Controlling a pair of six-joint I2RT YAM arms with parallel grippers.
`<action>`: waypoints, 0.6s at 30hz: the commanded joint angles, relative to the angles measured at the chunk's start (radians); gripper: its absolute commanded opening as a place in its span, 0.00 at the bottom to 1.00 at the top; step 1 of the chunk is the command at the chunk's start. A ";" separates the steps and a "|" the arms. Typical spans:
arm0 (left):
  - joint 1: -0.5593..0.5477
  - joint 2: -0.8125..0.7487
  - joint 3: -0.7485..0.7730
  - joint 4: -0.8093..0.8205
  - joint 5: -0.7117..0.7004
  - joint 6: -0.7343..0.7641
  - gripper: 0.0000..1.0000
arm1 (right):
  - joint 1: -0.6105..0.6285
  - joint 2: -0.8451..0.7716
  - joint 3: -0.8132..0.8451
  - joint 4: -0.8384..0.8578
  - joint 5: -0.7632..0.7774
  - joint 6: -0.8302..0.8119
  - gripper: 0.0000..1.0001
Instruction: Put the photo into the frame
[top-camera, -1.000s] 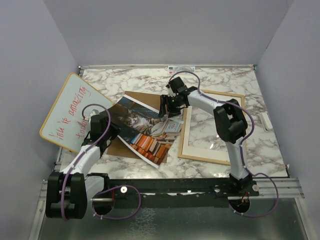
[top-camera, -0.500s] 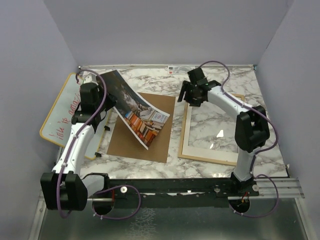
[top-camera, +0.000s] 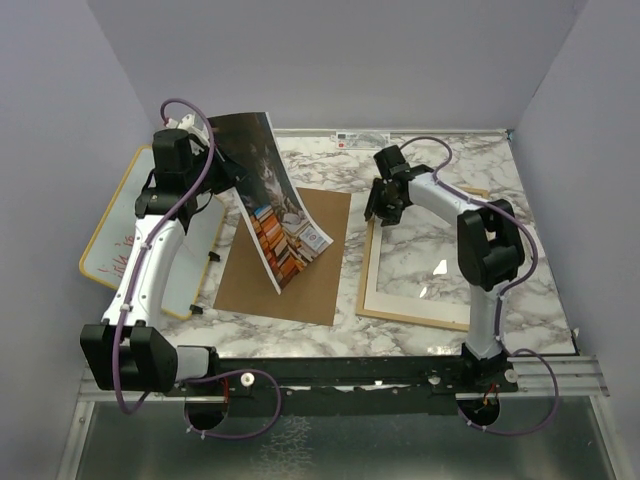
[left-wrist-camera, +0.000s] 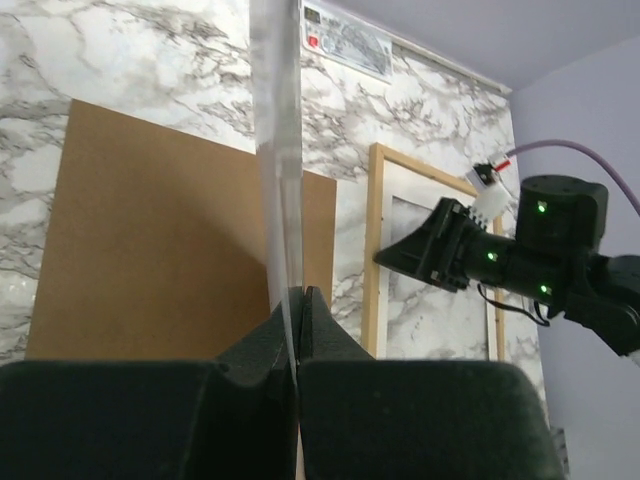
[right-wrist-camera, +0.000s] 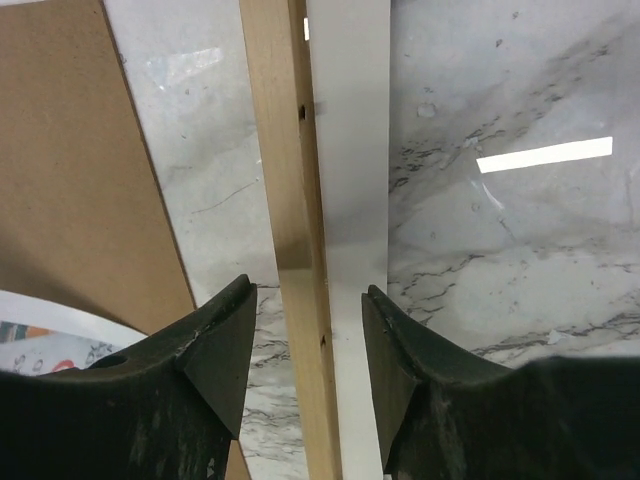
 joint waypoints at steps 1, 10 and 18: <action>0.005 0.024 0.067 -0.039 0.126 0.019 0.00 | 0.003 0.042 0.050 -0.020 -0.052 -0.026 0.51; 0.006 0.099 0.225 -0.175 0.076 0.019 0.00 | 0.003 0.121 0.115 -0.030 -0.110 -0.047 0.35; 0.005 0.159 0.317 -0.281 0.047 -0.009 0.00 | 0.003 0.153 0.138 -0.015 -0.158 -0.081 0.35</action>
